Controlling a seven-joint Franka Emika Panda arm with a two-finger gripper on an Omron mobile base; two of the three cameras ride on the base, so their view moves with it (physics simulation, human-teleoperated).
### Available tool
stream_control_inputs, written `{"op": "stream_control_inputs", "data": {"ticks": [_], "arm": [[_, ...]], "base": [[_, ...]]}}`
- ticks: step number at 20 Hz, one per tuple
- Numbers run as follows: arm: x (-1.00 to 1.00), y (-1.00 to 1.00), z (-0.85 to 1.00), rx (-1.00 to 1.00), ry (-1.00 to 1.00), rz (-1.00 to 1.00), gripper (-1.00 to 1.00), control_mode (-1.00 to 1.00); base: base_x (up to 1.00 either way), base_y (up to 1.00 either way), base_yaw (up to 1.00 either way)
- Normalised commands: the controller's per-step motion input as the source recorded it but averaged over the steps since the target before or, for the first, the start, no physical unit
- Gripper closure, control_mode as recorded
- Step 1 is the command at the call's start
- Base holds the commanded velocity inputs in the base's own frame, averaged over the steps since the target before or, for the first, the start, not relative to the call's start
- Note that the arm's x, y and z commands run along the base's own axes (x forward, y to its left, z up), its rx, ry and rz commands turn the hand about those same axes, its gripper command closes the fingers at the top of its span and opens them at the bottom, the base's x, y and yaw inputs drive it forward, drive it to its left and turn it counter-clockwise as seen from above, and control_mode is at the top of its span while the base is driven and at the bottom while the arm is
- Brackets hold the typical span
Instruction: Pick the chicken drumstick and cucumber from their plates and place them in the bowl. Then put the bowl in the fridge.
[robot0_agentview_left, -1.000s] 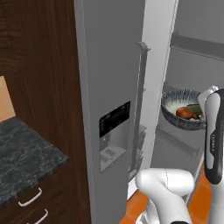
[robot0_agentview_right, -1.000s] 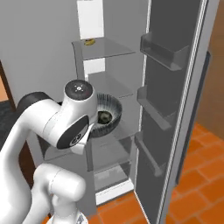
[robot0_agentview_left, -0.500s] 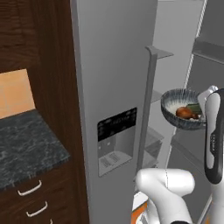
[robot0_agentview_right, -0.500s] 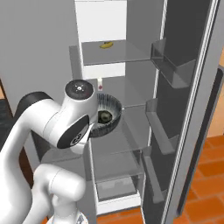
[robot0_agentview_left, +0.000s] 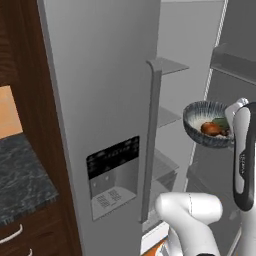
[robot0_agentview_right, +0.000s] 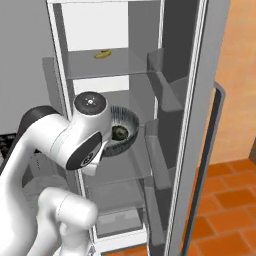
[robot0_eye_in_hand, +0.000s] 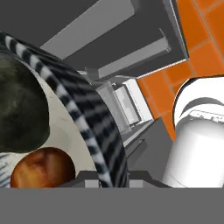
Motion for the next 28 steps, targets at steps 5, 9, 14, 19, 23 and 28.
{"op": "stream_control_inputs", "data": {"ticks": [5,9,14,19,23,28], "arm": [[0.0,0.0,0.0,0.0,0.0,0.0,1.0,1.0],[0.0,0.0,0.0,0.0,0.0,0.0,1.0,1.0],[0.0,0.0,0.0,0.0,0.0,0.0,1.0,1.0],[0.06,0.0,0.0,0.0,0.0,0.05,1.0,-1.0],[0.5,0.0,0.0,0.0,-0.01,0.09,1.0,-1.0],[-0.2,-0.17,0.0,0.0,-0.24,0.06,1.0,-1.0]], "base": [[0.48,0.63,0.0],[0.53,-0.06,0.1],[0.37,0.33,0.28],[0.13,-0.06,0.33],[0.0,0.0,0.0],[0.0,0.0,0.0]]}}
